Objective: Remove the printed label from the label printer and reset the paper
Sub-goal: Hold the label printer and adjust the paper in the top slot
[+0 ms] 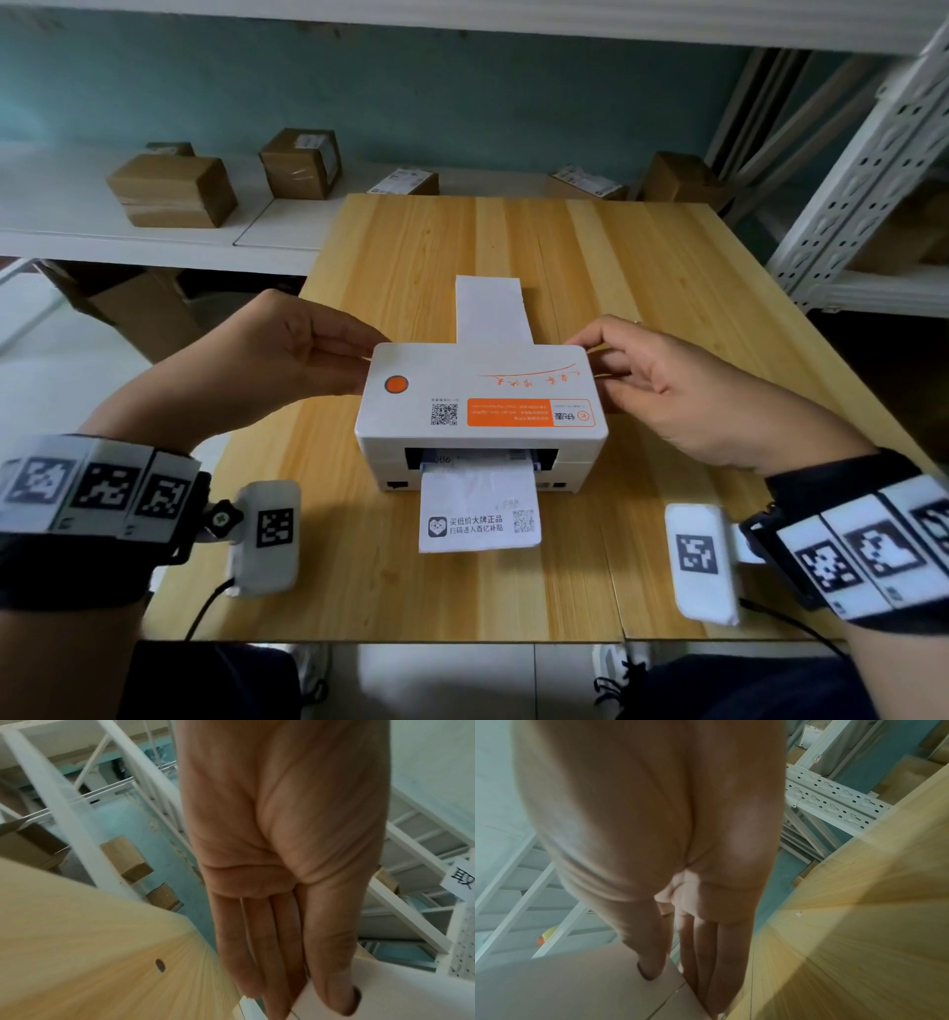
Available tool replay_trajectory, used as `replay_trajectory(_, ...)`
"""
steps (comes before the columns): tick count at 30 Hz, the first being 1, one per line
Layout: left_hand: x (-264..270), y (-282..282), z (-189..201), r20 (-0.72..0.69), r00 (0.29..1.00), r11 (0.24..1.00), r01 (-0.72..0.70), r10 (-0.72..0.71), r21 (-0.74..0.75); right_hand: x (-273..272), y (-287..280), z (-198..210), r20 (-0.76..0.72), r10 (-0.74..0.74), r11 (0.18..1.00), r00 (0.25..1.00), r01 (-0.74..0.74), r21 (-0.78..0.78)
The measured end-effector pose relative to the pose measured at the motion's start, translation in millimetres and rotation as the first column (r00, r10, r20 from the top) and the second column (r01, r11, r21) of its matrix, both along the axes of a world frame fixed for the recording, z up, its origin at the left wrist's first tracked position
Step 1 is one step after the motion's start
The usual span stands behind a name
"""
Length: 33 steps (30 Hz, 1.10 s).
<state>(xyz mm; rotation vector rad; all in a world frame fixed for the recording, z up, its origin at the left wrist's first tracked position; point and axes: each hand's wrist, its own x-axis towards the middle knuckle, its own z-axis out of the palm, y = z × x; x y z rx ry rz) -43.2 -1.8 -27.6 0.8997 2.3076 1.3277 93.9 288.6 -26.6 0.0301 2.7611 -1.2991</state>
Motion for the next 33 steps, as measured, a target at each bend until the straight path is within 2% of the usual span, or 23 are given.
replay_trajectory(5,5.2,2.3,3.7,0.003,0.998,0.995,0.066,-0.066,-0.068,0.6,-0.3,2.3,0.013,0.003,1.000,1.000,-0.002,-0.006)
replay_trajectory(14,1.9,0.8,-2.3,0.087,0.996,0.999,-0.008,0.011,-0.045,2.5,-0.8,4.5,-0.005,-0.011,1.000,1.000,0.011,0.006)
replay_trajectory(22,4.3,-0.7,1.1,0.019,0.999,0.992,0.052,-0.050,-0.112,1.2,-0.5,3.7,-0.008,-0.007,1.000,1.000,0.007,0.024)
replay_trajectory(27,3.1,-1.5,-1.2,0.122,0.992,0.994,0.048,-0.036,-0.097,1.6,-0.9,3.6,-0.010,-0.007,0.999,1.000,0.008,0.039)
replay_trajectory(33,5.6,0.8,2.2,0.108,0.994,0.990,0.043,-0.028,-0.137,0.6,-1.3,4.2,-0.035,-0.016,0.998,0.999,0.018,0.061)
